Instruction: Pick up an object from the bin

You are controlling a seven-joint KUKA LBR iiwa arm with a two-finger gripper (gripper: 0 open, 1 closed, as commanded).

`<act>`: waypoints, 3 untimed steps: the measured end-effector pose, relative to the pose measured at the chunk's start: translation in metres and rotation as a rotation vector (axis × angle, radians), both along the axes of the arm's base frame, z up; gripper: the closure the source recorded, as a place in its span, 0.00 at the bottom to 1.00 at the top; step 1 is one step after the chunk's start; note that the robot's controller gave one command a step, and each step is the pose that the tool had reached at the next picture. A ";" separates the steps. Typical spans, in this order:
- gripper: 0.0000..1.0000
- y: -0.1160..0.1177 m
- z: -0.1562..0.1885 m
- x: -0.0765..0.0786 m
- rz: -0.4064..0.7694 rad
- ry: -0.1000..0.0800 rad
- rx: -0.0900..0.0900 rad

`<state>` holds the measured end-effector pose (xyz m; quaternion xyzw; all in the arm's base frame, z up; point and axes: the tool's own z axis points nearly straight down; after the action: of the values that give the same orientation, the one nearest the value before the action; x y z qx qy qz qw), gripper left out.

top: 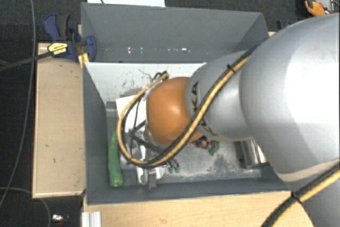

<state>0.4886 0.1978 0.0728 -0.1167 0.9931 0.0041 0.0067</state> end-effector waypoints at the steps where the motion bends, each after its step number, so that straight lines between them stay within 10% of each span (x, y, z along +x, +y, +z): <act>1: 1.00 0.029 0.008 -0.001 0.106 0.001 -0.003; 3: 1.00 0.029 0.016 -0.002 0.103 0.004 -0.003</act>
Offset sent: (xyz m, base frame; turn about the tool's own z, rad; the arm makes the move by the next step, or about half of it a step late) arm 0.0000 0.0000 0.0000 0.0000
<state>0.4865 0.2267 0.0888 -0.1677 0.9858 0.0030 0.0043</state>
